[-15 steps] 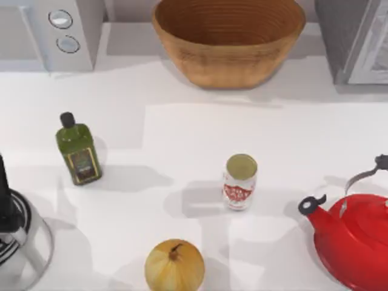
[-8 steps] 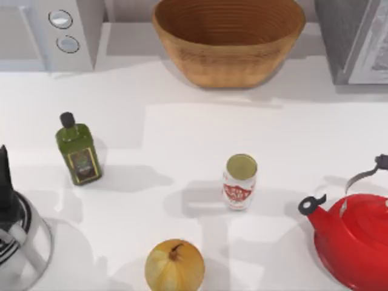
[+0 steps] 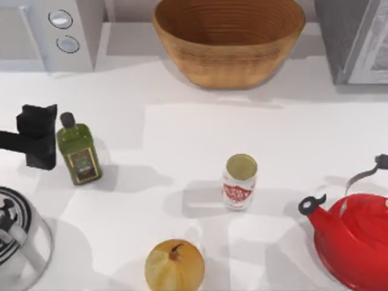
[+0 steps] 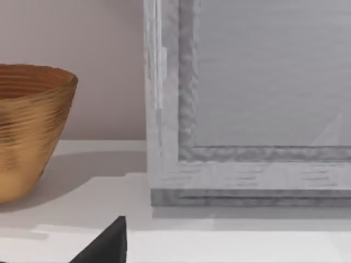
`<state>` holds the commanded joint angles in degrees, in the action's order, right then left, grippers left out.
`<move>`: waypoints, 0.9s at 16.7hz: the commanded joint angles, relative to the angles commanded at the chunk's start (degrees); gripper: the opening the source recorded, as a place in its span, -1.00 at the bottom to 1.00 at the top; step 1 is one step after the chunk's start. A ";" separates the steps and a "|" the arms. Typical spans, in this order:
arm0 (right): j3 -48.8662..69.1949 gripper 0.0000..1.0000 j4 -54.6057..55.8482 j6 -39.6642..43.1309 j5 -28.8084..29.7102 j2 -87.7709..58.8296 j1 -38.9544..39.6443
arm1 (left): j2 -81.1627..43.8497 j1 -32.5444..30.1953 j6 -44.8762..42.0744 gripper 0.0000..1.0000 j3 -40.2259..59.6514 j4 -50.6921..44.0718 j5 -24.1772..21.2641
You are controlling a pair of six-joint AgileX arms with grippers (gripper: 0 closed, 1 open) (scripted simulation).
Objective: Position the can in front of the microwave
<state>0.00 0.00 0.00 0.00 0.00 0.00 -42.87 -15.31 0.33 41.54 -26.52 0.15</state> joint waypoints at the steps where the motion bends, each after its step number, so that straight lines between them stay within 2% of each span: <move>1: 0.00 1.00 0.00 0.00 0.00 0.00 0.00 | -5.47 -1.99 0.04 1.00 5.21 -3.37 0.00; 10: 0.00 1.00 0.00 0.00 0.00 0.00 0.00 | -55.92 -20.19 0.53 1.00 52.76 -34.26 -0.10; 15: 0.00 1.00 0.00 0.00 0.00 0.00 0.00 | -78.39 -28.21 0.84 1.00 73.52 -47.98 -0.26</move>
<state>0.00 0.00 0.00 0.00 0.00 0.00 -121.26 -43.53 1.17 115.05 -74.50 -0.10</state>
